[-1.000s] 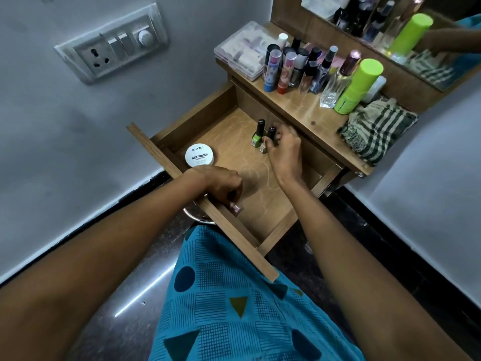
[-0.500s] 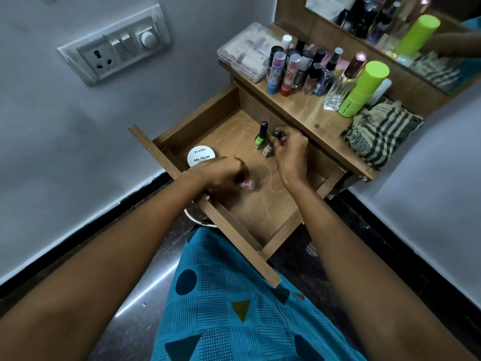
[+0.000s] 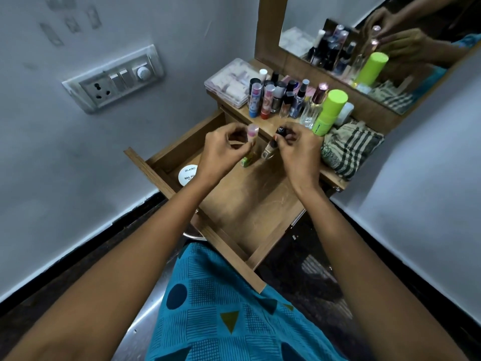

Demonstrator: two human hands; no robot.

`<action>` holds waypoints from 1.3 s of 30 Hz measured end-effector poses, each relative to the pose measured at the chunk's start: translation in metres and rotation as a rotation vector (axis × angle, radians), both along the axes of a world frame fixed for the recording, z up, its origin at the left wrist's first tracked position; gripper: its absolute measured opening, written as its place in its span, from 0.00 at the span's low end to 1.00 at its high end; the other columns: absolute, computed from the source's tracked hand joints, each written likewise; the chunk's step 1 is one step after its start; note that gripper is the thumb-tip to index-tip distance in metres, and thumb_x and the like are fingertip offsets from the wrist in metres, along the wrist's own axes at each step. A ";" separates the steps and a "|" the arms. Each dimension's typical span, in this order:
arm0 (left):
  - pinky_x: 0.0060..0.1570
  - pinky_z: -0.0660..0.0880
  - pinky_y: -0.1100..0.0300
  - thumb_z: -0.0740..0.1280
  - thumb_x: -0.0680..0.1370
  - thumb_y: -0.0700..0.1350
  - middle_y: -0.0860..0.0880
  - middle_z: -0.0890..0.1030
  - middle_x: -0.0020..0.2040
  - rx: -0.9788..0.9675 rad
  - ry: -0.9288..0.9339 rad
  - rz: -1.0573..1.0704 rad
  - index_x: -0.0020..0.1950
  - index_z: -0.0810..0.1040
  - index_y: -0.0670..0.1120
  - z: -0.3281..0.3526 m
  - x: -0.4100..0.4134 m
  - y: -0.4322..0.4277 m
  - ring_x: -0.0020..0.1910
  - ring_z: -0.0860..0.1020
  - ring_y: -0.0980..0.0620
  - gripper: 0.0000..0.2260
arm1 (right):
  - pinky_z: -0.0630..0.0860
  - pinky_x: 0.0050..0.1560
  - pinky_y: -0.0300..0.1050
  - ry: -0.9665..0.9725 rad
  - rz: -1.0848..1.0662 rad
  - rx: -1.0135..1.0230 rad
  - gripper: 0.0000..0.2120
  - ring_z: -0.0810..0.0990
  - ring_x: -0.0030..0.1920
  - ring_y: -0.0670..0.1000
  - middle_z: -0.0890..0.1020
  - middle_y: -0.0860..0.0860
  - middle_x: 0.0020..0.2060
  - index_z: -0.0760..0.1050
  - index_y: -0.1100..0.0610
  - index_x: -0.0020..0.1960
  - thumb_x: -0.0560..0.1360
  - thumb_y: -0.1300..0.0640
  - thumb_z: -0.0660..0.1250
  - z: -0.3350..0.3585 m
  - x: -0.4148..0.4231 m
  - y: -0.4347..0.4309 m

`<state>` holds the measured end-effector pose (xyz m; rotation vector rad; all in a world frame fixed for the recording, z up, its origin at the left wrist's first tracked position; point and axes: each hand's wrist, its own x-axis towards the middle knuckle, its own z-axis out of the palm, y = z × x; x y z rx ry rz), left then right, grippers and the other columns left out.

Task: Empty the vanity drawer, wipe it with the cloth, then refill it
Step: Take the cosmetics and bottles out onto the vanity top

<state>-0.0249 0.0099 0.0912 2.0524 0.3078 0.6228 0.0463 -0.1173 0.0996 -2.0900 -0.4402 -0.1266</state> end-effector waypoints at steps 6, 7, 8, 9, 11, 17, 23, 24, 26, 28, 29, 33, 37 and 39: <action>0.47 0.76 0.69 0.70 0.72 0.38 0.51 0.80 0.44 -0.051 -0.085 0.103 0.52 0.80 0.40 0.016 0.037 -0.013 0.43 0.79 0.57 0.09 | 0.72 0.35 0.23 -0.046 -0.028 0.021 0.15 0.76 0.41 0.41 0.82 0.54 0.52 0.75 0.62 0.59 0.73 0.63 0.67 0.028 0.027 0.003; 0.47 0.76 0.69 0.70 0.72 0.38 0.51 0.81 0.44 -0.053 -0.091 0.117 0.52 0.80 0.40 0.016 0.043 -0.014 0.43 0.79 0.57 0.09 | 0.73 0.35 0.24 -0.049 -0.026 0.019 0.15 0.76 0.42 0.41 0.82 0.54 0.53 0.75 0.62 0.59 0.73 0.63 0.67 0.031 0.031 0.005; 0.47 0.76 0.69 0.70 0.72 0.38 0.50 0.82 0.45 -0.061 -0.095 0.131 0.52 0.80 0.40 0.016 0.049 -0.015 0.43 0.79 0.58 0.09 | 0.73 0.36 0.24 -0.055 -0.024 0.019 0.15 0.76 0.42 0.41 0.81 0.54 0.53 0.75 0.62 0.59 0.73 0.64 0.67 0.032 0.036 0.006; 0.47 0.75 0.70 0.70 0.73 0.38 0.48 0.82 0.45 -0.070 -0.095 0.142 0.52 0.80 0.40 0.016 0.055 -0.015 0.43 0.79 0.58 0.09 | 0.73 0.37 0.24 -0.063 -0.022 0.019 0.14 0.76 0.42 0.42 0.82 0.55 0.52 0.75 0.62 0.59 0.73 0.64 0.67 0.033 0.041 0.007; 0.47 0.74 0.72 0.70 0.72 0.38 0.47 0.83 0.46 -0.075 -0.086 0.156 0.52 0.80 0.40 0.013 0.064 -0.016 0.43 0.78 0.58 0.09 | 0.72 0.39 0.27 -0.075 -0.021 0.008 0.13 0.76 0.41 0.43 0.83 0.55 0.50 0.77 0.62 0.57 0.73 0.65 0.67 0.034 0.048 0.010; 0.46 0.72 0.76 0.69 0.72 0.37 0.45 0.83 0.47 -0.113 -0.090 0.170 0.52 0.80 0.39 0.007 0.074 -0.020 0.44 0.78 0.58 0.09 | 0.74 0.45 0.34 -0.095 0.009 -0.019 0.12 0.75 0.41 0.44 0.83 0.57 0.48 0.78 0.63 0.55 0.73 0.67 0.66 0.030 0.057 0.016; 0.45 0.71 0.78 0.69 0.73 0.37 0.45 0.83 0.48 -0.095 -0.089 0.189 0.54 0.80 0.38 0.007 0.078 -0.023 0.44 0.78 0.58 0.10 | 0.74 0.45 0.30 -0.108 0.052 -0.037 0.12 0.76 0.42 0.43 0.82 0.56 0.50 0.78 0.63 0.56 0.73 0.67 0.66 0.026 0.061 0.018; 0.45 0.71 0.77 0.69 0.73 0.36 0.45 0.83 0.48 -0.090 -0.088 0.189 0.54 0.80 0.38 0.007 0.078 -0.024 0.44 0.77 0.58 0.10 | 0.73 0.44 0.28 -0.111 0.062 -0.037 0.12 0.75 0.41 0.42 0.82 0.56 0.50 0.78 0.62 0.56 0.73 0.67 0.66 0.026 0.062 0.018; 0.46 0.72 0.77 0.68 0.73 0.35 0.44 0.83 0.49 -0.096 -0.087 0.190 0.53 0.80 0.38 0.006 0.077 -0.024 0.44 0.77 0.58 0.10 | 0.73 0.44 0.28 -0.114 0.063 -0.048 0.13 0.75 0.41 0.42 0.82 0.56 0.50 0.78 0.62 0.57 0.73 0.67 0.67 0.025 0.063 0.019; 0.47 0.73 0.75 0.68 0.72 0.33 0.44 0.83 0.49 -0.106 -0.082 0.192 0.53 0.80 0.38 0.006 0.076 -0.023 0.45 0.78 0.58 0.10 | 0.74 0.45 0.30 -0.107 0.049 -0.058 0.14 0.75 0.42 0.42 0.82 0.56 0.51 0.77 0.62 0.58 0.73 0.66 0.67 0.024 0.064 0.018; 0.48 0.74 0.74 0.68 0.72 0.33 0.44 0.82 0.49 -0.108 -0.075 0.193 0.53 0.79 0.38 0.005 0.075 -0.023 0.46 0.78 0.57 0.11 | 0.75 0.46 0.31 -0.101 0.044 -0.057 0.14 0.76 0.42 0.42 0.82 0.56 0.51 0.76 0.62 0.59 0.73 0.66 0.67 0.024 0.064 0.018; 0.47 0.73 0.75 0.69 0.72 0.33 0.43 0.82 0.48 -0.090 -0.052 0.198 0.52 0.79 0.38 0.003 0.068 -0.019 0.46 0.79 0.55 0.10 | 0.75 0.52 0.34 -0.094 0.029 -0.062 0.18 0.79 0.50 0.46 0.81 0.58 0.55 0.71 0.65 0.64 0.74 0.67 0.65 0.022 0.055 0.013; 0.45 0.73 0.75 0.69 0.72 0.34 0.47 0.81 0.46 -0.090 -0.023 0.223 0.51 0.80 0.39 -0.002 0.051 -0.010 0.44 0.78 0.56 0.08 | 0.72 0.52 0.30 -0.145 0.011 -0.072 0.17 0.80 0.53 0.51 0.80 0.59 0.56 0.72 0.65 0.62 0.74 0.68 0.65 0.015 0.040 0.004; 0.44 0.72 0.77 0.69 0.73 0.35 0.50 0.80 0.45 -0.057 0.013 0.247 0.51 0.80 0.40 -0.008 0.039 -0.002 0.44 0.77 0.57 0.08 | 0.73 0.49 0.30 -0.165 0.010 -0.055 0.13 0.80 0.51 0.51 0.80 0.59 0.53 0.75 0.66 0.58 0.73 0.68 0.65 0.010 0.031 0.001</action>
